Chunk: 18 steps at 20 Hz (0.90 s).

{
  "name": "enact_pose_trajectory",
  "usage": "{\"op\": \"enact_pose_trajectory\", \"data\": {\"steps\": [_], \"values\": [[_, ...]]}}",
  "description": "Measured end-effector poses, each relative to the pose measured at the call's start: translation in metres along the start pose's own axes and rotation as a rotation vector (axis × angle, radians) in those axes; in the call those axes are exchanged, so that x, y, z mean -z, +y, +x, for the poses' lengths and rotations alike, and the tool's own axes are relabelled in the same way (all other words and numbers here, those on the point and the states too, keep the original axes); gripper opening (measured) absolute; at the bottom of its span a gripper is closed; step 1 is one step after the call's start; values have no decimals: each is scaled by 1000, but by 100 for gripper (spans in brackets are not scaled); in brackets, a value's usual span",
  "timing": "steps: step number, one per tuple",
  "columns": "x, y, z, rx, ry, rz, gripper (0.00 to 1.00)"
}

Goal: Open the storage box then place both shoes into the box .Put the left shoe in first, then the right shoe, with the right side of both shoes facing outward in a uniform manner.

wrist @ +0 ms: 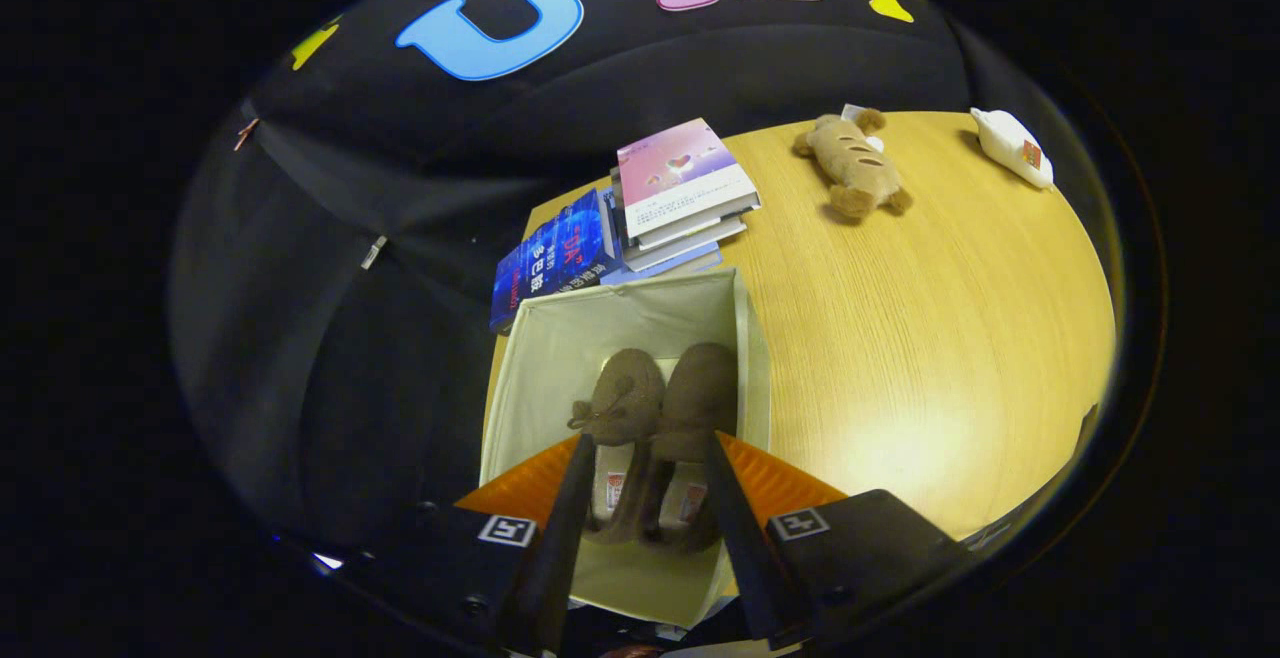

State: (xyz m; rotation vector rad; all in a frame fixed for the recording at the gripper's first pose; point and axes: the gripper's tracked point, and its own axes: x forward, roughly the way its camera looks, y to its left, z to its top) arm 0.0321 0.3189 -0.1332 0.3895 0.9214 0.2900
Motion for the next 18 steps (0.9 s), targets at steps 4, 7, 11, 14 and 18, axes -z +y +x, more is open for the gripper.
{"op": "enact_pose_trajectory", "data": {"steps": [4, 7, 11, 14, 18], "values": [[-35, -20, -44, -7, -112, -61, 97], [-72, -42, -87, -1, -241, -115, 99], [-106, -85, -134, 21, -402, -225, 99], [-126, -122, -175, 51, -497, -295, 99], [-142, -174, -207, 88, -601, -358, 99]]}}
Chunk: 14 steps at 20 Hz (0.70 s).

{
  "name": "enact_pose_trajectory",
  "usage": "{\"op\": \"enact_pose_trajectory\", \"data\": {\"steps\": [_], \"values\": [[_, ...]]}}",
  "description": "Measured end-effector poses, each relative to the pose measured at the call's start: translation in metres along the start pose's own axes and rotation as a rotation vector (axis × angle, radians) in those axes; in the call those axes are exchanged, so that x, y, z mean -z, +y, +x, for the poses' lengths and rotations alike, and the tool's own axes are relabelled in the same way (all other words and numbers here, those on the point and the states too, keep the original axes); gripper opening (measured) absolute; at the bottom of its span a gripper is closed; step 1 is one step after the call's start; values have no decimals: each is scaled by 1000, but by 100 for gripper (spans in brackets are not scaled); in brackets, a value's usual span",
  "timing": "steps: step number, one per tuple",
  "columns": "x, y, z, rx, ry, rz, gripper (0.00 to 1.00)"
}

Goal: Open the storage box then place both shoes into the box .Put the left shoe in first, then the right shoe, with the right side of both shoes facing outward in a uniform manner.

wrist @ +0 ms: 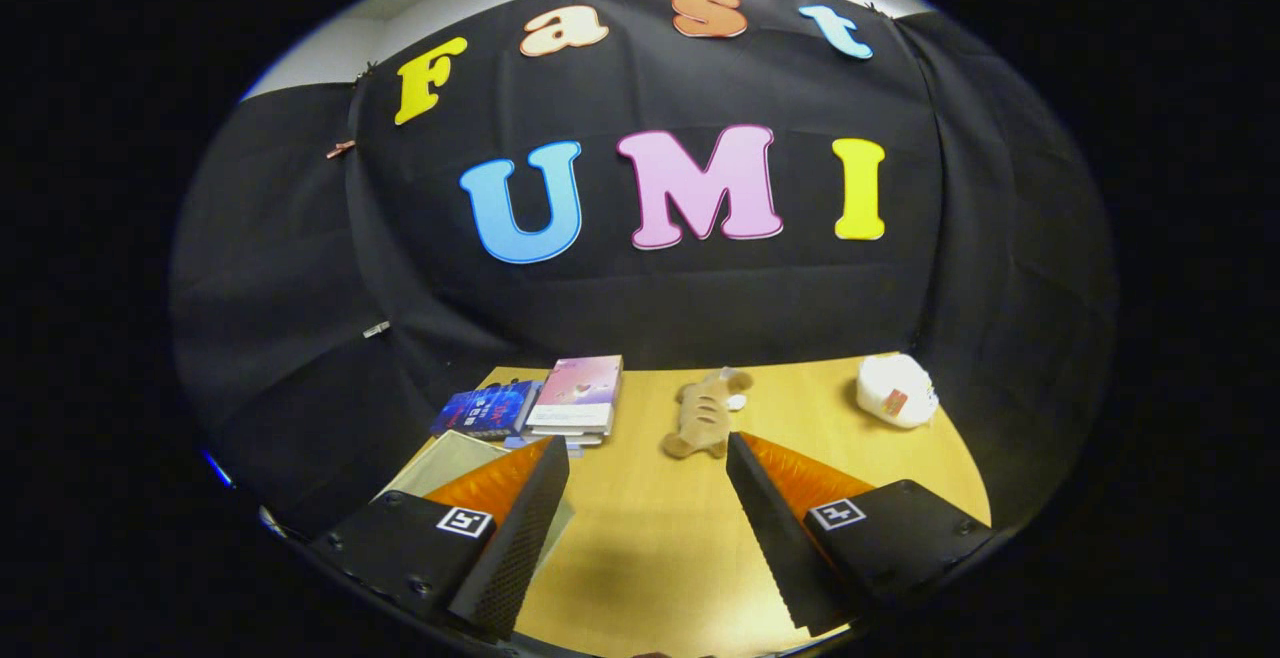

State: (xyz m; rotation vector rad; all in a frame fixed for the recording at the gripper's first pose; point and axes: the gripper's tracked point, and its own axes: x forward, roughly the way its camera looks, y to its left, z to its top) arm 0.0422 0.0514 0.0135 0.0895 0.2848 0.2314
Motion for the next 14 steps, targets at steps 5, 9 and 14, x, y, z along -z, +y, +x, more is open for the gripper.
{"op": "enact_pose_trajectory", "data": {"steps": [5, 9, 14], "values": [[-6, -55, -17, 16, -116, -52, 99], [-5, -85, -27, 41, -187, -63, 98], [3, -79, -37, -28, -229, -17, 99]]}}
